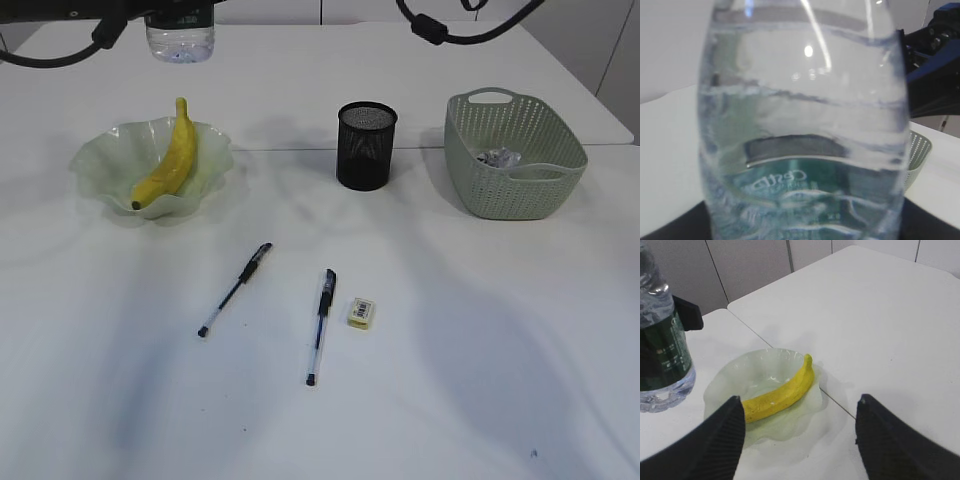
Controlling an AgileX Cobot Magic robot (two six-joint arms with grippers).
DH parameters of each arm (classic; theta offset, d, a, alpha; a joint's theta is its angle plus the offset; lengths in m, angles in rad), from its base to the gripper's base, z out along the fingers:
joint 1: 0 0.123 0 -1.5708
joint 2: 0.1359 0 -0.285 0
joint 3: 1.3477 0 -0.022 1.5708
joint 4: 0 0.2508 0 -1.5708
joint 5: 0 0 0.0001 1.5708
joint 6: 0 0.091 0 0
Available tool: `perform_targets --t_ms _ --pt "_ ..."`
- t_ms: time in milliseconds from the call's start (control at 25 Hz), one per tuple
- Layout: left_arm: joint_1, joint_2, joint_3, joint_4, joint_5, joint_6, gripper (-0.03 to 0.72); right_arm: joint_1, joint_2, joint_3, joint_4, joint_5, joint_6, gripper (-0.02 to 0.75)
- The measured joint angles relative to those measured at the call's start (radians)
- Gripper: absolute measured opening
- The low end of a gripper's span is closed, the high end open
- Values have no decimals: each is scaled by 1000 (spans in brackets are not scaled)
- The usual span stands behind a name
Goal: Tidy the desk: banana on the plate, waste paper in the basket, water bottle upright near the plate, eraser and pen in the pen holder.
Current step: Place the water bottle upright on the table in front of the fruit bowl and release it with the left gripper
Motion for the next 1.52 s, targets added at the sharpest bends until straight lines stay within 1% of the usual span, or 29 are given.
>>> perform_targets --t_ms 160,280,360,560,640,760,840,1000,1080,1200,1320,1400,1520 --pt "10 0 0 6 0 0 380 -19 0 0 -66 16 9 526" --pt "35 0 0 11 14 0 380 -65 0 0 -91 73 43 527" --pt "67 0 0 12 39 0 380 -110 0 0 -98 128 78 527" --pt "147 0 0 21 159 0 380 -219 0 0 -108 263 127 527" --pt "166 0 0 27 212 0 380 -238 0 0 -108 288 133 528" --pt "180 0 0 34 276 0 380 -245 0 0 -108 295 135 528" --pt "184 0 0 38 296 0 380 -245 0 0 -108 275 135 528" --pt "185 0 0 43 318 0 380 -245 0 0 -99 166 135 528" --pt "185 0 0 58 323 -8 380 -245 0 0 -110 145 135 528" --pt "189 0 0 141 343 -23 380 -245 0 0 -157 130 135 528" --pt "200 0 0 218 426 -13 380 -245 0 12 -167 94 125 528" --pt "216 0 0 234 465 1 380 -245 0 27 -167 42 121 528" --pt "251 0 0 241 473 5 380 -245 0 58 -140 -62 117 528"
